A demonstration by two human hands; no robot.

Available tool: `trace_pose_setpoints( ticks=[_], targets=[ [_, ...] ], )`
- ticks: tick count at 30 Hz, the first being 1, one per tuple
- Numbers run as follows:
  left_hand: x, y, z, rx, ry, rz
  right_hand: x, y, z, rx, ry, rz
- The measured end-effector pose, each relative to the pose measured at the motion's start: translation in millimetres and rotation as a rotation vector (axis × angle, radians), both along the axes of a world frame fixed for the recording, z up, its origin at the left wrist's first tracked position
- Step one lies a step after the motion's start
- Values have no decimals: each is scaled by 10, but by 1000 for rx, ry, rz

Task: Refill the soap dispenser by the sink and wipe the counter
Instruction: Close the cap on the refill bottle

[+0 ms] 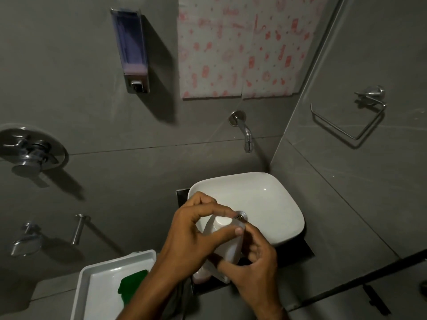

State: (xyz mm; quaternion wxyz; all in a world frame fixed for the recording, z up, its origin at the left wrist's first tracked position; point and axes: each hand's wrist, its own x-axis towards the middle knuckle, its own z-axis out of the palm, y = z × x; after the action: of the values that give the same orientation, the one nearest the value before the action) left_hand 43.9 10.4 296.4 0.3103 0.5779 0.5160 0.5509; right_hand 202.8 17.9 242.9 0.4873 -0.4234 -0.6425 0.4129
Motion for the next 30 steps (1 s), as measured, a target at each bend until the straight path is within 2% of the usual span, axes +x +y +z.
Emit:
trace_pose_setpoints(
  ticks=[4,10,15,20,24,27,30],
  targets=[
    [-24,-63,-13,-57,23,-87,31,-12,68,-16,11,-4],
    [79,-78,40,-11,40,36,29,-60,92,-41,3,-26],
    [63,-180,-16,-28,8,-53,54,-88,133,-47,5,-14],
    [151,-200,29,3,81,73,92,-135,160,-54,27,-24],
    [231,-292,4,15,58,22,171,-130,135,-68,29,30],
    [367,-329,33,-30,57,118,222,-108,150,-57,30,77],
    [426,-361,55,11,-1,192,271,-89,263,-49,39,94]
  ],
)
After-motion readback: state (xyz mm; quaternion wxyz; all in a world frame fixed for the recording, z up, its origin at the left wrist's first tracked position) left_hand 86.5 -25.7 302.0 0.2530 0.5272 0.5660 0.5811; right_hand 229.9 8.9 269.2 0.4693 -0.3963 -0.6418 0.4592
